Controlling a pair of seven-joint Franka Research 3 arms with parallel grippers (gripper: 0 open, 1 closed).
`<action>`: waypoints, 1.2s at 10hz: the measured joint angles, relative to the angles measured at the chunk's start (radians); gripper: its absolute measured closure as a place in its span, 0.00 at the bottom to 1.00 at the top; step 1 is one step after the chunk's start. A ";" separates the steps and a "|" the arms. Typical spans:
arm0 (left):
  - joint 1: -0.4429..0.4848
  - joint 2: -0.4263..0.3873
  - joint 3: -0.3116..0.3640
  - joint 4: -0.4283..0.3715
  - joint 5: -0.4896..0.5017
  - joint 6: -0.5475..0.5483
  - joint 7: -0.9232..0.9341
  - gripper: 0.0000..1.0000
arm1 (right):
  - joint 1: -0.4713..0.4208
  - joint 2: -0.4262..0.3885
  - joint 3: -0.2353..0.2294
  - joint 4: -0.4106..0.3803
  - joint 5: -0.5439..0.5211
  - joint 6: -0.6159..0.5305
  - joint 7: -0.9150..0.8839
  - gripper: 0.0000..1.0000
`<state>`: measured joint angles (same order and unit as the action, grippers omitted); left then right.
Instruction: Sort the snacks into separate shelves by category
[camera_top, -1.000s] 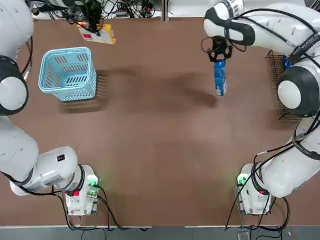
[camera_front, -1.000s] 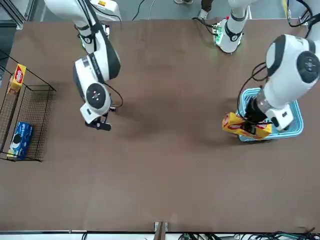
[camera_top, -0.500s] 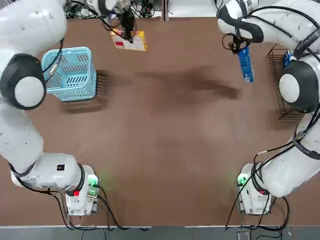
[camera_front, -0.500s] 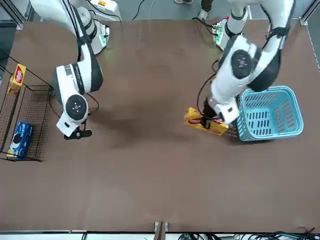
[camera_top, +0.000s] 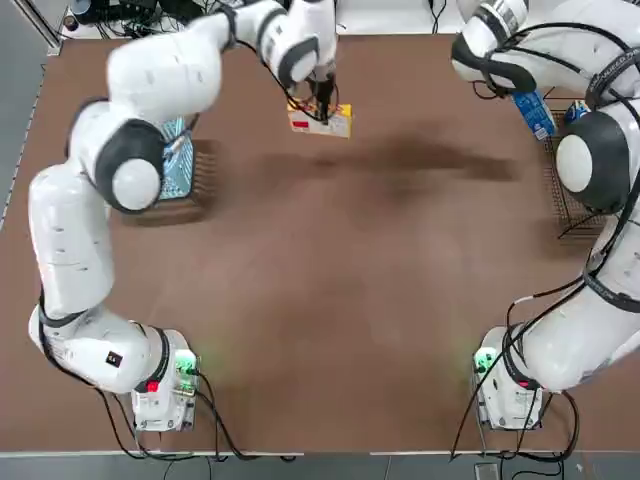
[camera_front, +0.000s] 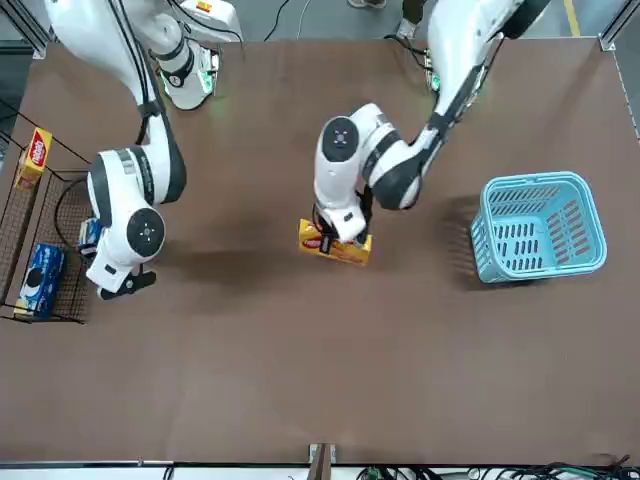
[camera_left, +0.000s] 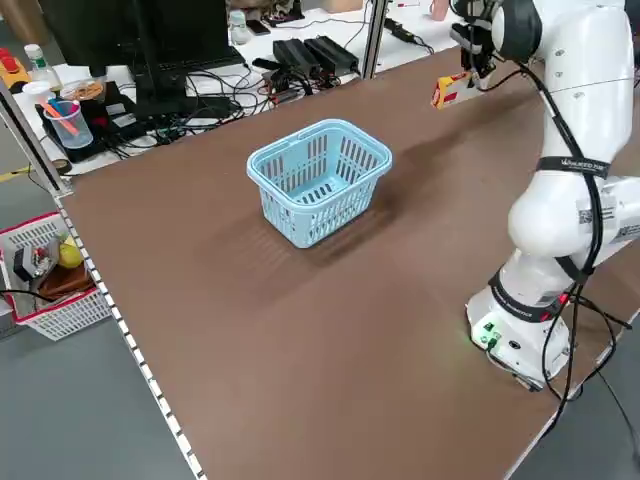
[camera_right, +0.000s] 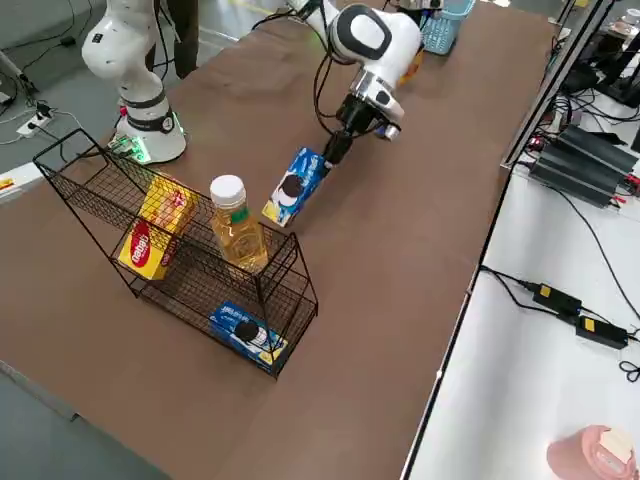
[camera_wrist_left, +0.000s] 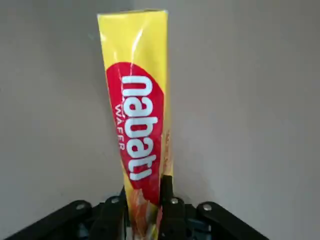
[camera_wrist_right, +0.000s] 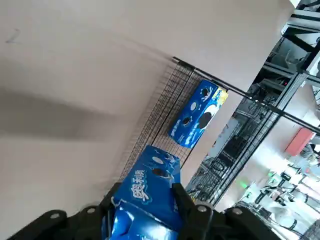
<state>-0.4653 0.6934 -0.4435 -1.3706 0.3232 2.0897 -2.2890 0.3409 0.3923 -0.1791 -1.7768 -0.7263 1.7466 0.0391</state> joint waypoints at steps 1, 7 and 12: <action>-0.052 0.011 0.038 0.007 -0.002 0.031 -0.048 0.75 | -0.027 0.006 -0.001 -0.036 -0.043 0.063 0.000 0.53; -0.211 0.121 0.134 0.057 -0.002 0.207 -0.232 0.75 | -0.060 0.007 -0.091 -0.167 -0.257 0.259 0.014 0.53; -0.230 0.185 0.150 0.076 -0.002 0.242 -0.258 0.75 | -0.042 -0.007 -0.143 -0.260 -0.276 0.303 0.147 0.53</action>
<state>-0.6958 0.8787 -0.2935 -1.2944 0.3210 2.3317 -2.5465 0.2985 0.3858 -0.3222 -2.0365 -1.0024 2.0492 0.1863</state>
